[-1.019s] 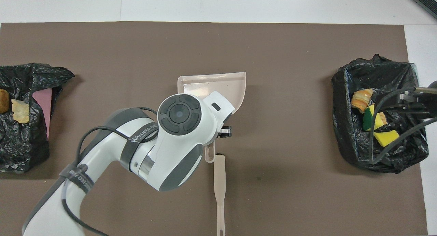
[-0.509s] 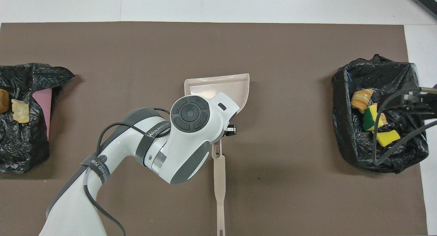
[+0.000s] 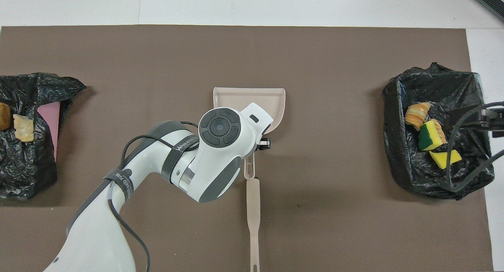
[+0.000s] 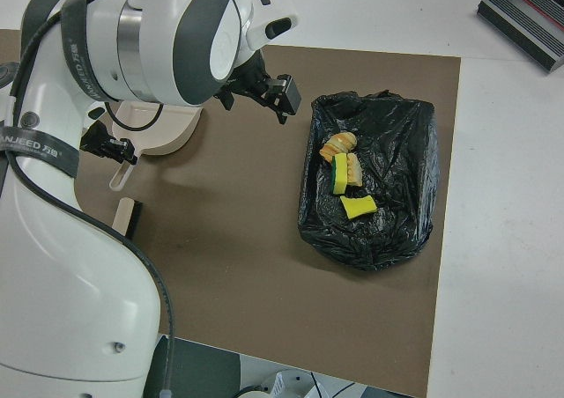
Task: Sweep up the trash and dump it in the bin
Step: 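Lower the dustpan onto the table beside the brush with the left gripper, then release the dustpan and withdraw the left gripper toward the trash bag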
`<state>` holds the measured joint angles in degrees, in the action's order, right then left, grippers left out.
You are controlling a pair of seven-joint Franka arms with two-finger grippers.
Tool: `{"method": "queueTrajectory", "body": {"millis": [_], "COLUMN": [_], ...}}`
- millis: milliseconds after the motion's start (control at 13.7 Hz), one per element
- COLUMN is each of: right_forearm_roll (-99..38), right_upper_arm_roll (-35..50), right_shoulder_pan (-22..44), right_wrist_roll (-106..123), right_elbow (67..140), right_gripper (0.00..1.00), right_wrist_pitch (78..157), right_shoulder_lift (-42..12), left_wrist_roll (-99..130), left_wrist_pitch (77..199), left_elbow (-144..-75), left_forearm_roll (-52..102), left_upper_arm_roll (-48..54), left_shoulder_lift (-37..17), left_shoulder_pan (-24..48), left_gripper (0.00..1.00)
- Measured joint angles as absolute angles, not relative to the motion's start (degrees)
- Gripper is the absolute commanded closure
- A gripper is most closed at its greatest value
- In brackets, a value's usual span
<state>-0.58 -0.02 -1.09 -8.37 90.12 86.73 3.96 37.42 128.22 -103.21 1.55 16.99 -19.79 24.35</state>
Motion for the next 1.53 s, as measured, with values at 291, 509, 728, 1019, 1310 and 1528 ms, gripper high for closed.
{"method": "queueTrajectory", "body": {"millis": [291, 509, 728, 1019, 1310, 1528], "right_forearm_roll": [-0.6, -0.6, -0.6, -0.6, -0.6, -0.6], "right_upper_arm_roll": [0.2, 0.2, 0.2, 0.2, 0.2, 0.2], "right_shoulder_pan": [-1.0, -0.9, -0.9, -0.9, -0.9, -0.9], "right_wrist_roll": [-8.4, -8.4, -8.4, -8.4, -8.4, -8.4], "right_elbow": [90.2, 90.2, 90.2, 90.2, 90.2, 90.2], "right_gripper": [0.0, 0.0, 0.0, 0.0, 0.0, 0.0], "right_wrist_pitch": [86.7, 86.7, 86.7, 86.8, 86.8, 86.8], "right_shoulder_lift": [4.0, 4.0, 4.0, 4.0, 4.0, 4.0], "left_wrist_roll": [39.2, 39.3, 39.2, 34.4, 24.1, 18.5], "left_wrist_pitch": [128.3, 127.7, 127.2, 123.7, 114.9, 112.3], "left_elbow": [-102.6, -102.3, -102.3, -102.0, -98.5, -97.0], "left_forearm_roll": [1.4, 1.4, 1.3, 1.2, 1.2, 1.2], "left_upper_arm_roll": [16.6, 16.2, 16.0, 15.9, 15.7, 15.7], "left_shoulder_lift": [-18.8, -16.6, -14.7, -11.3, -9.2, -9.0], "left_shoulder_pan": [23.6, 20.8, 16.2, 9.4, 3.9, 0.5], "left_gripper": [0.0, 0.0, 0.0, 0.0, 0.0, 0.0]}}
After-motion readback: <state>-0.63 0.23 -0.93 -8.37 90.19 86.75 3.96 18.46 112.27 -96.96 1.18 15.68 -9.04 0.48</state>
